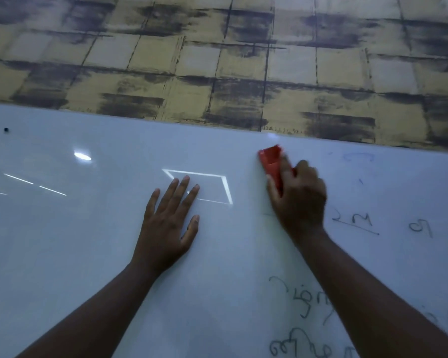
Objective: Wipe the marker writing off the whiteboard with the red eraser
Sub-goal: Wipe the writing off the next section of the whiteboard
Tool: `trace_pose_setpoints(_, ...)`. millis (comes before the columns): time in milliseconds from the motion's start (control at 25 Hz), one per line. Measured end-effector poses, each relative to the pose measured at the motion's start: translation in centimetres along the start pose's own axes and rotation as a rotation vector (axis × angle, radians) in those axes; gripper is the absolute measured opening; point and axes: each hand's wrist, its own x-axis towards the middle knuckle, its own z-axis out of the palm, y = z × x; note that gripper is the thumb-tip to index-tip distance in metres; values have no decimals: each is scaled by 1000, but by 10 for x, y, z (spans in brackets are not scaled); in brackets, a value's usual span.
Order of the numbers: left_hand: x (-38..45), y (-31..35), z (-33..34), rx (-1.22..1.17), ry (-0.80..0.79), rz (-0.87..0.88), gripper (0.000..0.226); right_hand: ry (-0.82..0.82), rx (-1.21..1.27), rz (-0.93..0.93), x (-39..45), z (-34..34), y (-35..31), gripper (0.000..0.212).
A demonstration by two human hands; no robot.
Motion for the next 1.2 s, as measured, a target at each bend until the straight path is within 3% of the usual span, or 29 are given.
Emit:
trace_pose_setpoints(80,-4,-1,1,-5,-12,4,66,-3,75,-151,-28,1,-37,60)
trace_pose_setpoints(200,-6,-4,4,-16,-11,8,67,-10,101,-236,-54,-2,-67,58)
trace_pose_setpoints(360,-13,-2,2,-28,13,-24,65,1,100,-322,-56,-11,-43,56)
trace_pose_setpoints(640,-24,3,-3,-38,47,-55,64,-29,-54,91,-55,-33,60,60)
trace_pose_setpoints(800,-39,6,-3,-43,31,-68,65,-34,-18,156,-78,-43,59,56)
trace_pose_setpoints(960,-47,8,-5,-42,17,-83,67,-51,88,230,-78,-49,18,51)
trace_pose_setpoints(1040,-52,10,-6,-40,10,-82,68,-81,170,165,-86,-51,-18,52)
trace_pose_setpoints(1200,-63,11,-8,-55,-21,-80,71,-206,292,-148,-128,-62,-76,58)
